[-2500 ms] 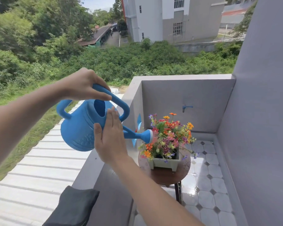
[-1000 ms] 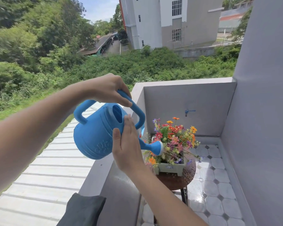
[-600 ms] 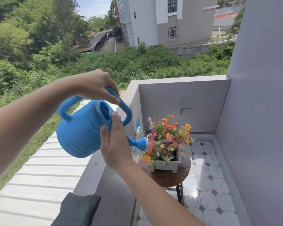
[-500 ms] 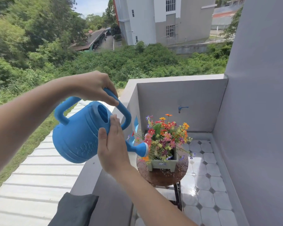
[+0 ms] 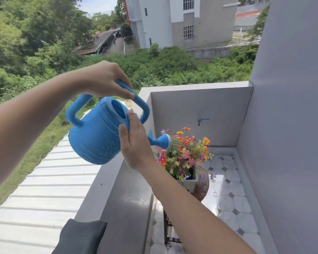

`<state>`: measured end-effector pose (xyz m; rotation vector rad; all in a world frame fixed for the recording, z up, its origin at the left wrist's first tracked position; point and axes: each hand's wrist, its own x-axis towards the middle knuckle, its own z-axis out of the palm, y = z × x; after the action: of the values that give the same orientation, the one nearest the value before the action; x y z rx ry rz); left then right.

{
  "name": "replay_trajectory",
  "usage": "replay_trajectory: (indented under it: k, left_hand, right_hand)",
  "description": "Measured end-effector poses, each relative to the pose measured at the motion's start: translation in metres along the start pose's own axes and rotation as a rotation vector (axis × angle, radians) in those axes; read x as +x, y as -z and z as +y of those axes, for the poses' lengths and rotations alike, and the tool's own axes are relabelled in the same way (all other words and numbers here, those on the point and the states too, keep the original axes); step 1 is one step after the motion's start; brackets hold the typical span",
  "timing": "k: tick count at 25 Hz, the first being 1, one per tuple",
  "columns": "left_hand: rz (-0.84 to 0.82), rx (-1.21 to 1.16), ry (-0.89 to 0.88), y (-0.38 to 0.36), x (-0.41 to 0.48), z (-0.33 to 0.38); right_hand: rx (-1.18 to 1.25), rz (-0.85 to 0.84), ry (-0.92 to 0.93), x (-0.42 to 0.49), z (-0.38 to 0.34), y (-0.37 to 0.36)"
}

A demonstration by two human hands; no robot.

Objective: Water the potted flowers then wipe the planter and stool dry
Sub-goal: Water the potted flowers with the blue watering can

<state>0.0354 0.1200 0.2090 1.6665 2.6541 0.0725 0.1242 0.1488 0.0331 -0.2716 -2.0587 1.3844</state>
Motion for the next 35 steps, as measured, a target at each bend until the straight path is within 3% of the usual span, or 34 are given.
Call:
replay_trajectory:
  k: [4, 11, 23, 28, 35]
  left_hand:
    - [-0.039, 0.041, 0.009, 0.004, 0.005, -0.003]
    - [-0.071, 0.018, -0.016, 0.002, 0.030, 0.001]
    - [-0.026, 0.045, 0.085, 0.020, 0.041, -0.040]
    - [-0.078, 0.020, 0.088, 0.009, 0.041, -0.047]
    - [-0.032, 0.002, 0.093, 0.017, 0.037, -0.056]
  right_hand:
    - [0.026, -0.026, -0.007, 0.002, -0.003, -0.007]
    - [0.028, 0.070, -0.021, 0.009, 0.005, 0.002]
    - [0.045, -0.071, 0.027, 0.063, 0.005, -0.017]
    - [0.076, -0.020, -0.005, 0.049, 0.007, -0.029]
    - [0.048, -0.039, -0.006, 0.061, -0.002, -0.030]
